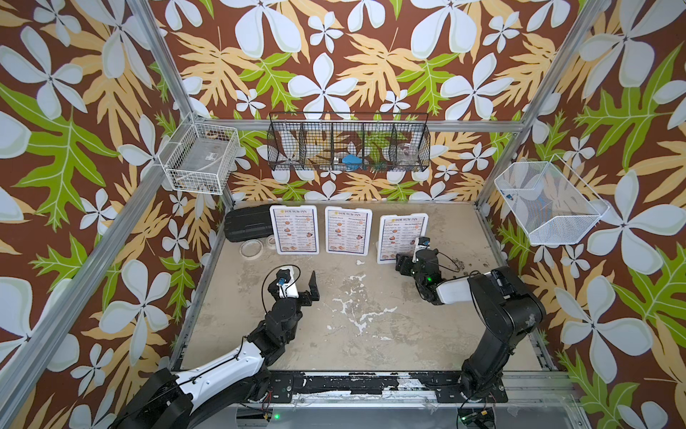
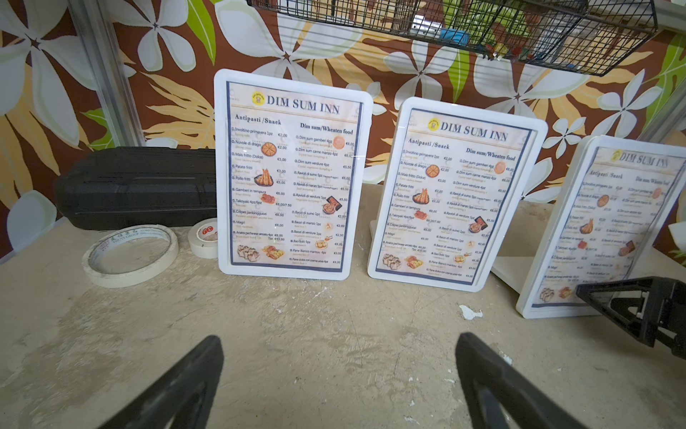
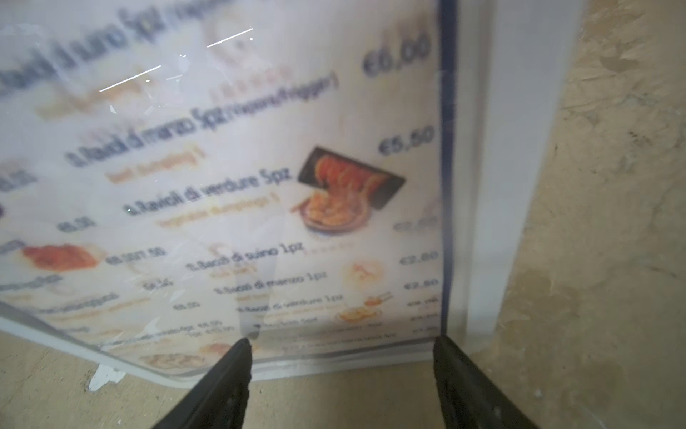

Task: Insert the menus into the narrow rack
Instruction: Move the narrow rack to the center of the board.

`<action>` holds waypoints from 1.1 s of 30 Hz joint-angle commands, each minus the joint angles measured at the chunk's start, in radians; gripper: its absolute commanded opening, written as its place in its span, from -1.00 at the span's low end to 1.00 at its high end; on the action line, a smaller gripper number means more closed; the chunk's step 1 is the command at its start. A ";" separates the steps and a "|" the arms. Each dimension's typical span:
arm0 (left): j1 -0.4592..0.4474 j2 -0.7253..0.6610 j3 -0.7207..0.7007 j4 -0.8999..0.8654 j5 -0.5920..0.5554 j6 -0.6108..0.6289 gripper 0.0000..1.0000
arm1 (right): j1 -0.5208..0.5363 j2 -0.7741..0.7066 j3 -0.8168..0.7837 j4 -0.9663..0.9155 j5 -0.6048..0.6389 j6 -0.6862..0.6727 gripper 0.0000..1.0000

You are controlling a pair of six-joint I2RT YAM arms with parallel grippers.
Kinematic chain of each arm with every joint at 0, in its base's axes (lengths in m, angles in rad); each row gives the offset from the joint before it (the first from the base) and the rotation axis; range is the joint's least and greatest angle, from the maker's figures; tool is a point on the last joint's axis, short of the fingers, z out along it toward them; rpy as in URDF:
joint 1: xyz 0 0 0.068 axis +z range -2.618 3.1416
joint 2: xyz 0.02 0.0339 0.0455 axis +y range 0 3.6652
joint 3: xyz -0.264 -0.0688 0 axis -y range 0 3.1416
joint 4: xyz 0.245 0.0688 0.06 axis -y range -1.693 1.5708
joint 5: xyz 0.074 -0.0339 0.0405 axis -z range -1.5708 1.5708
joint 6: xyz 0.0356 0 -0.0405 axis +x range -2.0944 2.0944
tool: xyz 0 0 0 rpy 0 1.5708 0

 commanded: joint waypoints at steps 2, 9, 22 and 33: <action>0.000 0.005 -0.002 0.032 -0.034 0.002 0.99 | -0.012 0.051 0.039 -0.009 -0.011 0.028 0.55; 0.008 0.009 -0.011 0.071 -0.062 -0.001 0.99 | -0.046 0.074 0.082 -0.059 -0.059 0.038 0.57; 0.034 0.006 -0.008 0.045 -0.035 -0.027 0.99 | -0.047 -0.275 0.017 -0.246 0.001 0.017 0.69; 0.036 0.071 0.031 0.037 0.003 -0.004 0.99 | -0.046 -0.602 -0.069 -0.309 0.122 0.009 0.99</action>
